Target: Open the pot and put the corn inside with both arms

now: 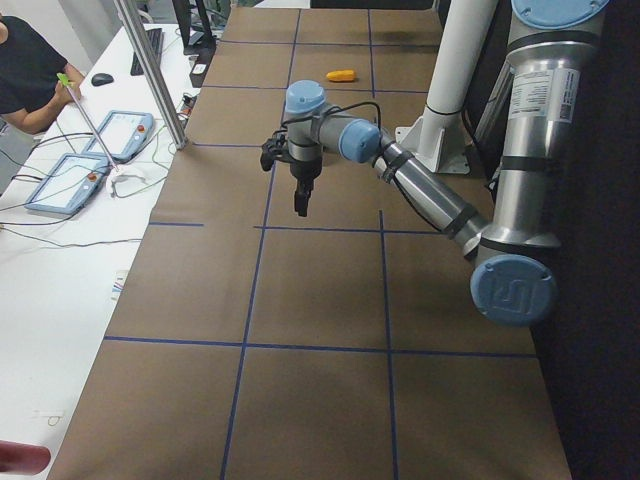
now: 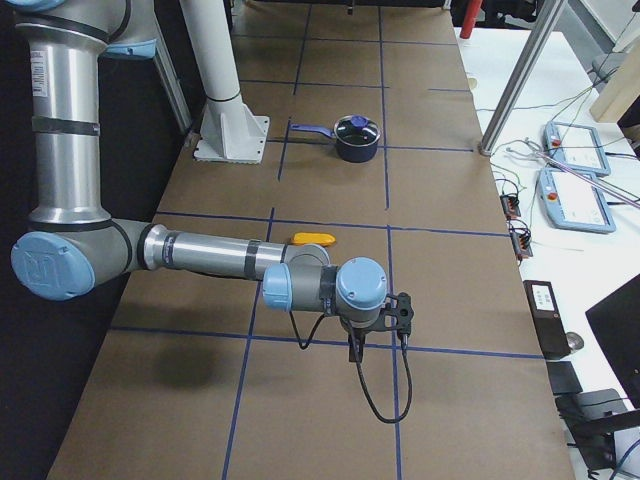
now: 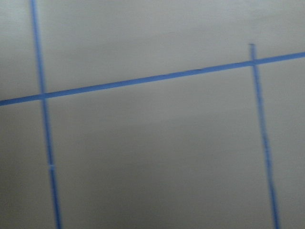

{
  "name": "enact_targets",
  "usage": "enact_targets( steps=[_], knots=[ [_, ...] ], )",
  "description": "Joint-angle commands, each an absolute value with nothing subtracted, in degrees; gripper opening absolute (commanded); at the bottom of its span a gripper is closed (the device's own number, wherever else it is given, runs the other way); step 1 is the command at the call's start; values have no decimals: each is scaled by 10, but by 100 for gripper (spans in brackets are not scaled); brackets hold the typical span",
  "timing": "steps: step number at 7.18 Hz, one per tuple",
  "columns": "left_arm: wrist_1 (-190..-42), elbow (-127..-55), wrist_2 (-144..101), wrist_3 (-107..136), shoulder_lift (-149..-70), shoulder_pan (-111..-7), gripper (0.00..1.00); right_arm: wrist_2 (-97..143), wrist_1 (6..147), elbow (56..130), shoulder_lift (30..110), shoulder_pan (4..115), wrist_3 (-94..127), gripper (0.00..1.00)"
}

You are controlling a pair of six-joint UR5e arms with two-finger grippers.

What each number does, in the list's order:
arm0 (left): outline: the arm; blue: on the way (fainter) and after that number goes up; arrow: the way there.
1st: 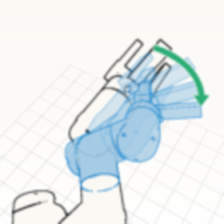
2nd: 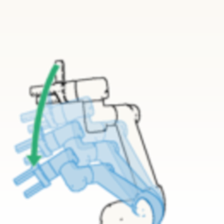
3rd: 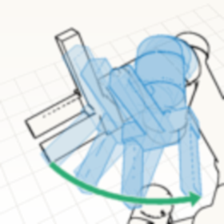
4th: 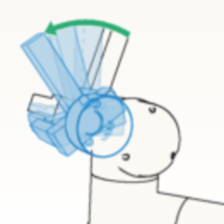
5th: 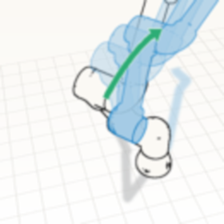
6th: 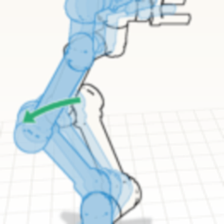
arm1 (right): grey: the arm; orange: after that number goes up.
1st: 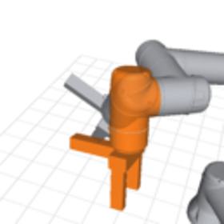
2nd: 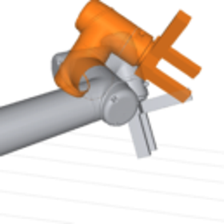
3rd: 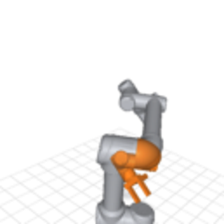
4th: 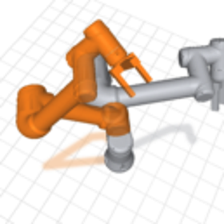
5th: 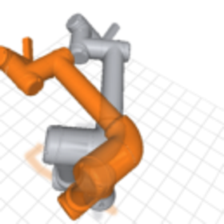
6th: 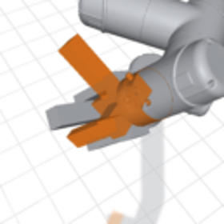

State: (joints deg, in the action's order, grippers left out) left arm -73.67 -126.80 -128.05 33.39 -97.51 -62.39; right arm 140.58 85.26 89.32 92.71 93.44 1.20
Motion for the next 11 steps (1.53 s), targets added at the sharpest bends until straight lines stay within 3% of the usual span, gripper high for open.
enact_targets(
  steps=[1,2,5,7,11],
  knots=[
    [-615,-1270,-1267,471,-1135,-512,100,1411,853,891,928,934,13,100],
    [-596,-1256,-1215,511,-1196,-463,100,1414,853,891,932,934,11,100],
    [-607,-1104,-1193,601,-1368,-406,100,1415,852,894,932,933,11,100],
    [-723,-991,-1157,663,-1422,-371,100,1416,851,896,927,933,11,100],
    [-774,-879,-1130,677,-1485,-340,100,1430,851,896,925,933,12,100]
  ],
)
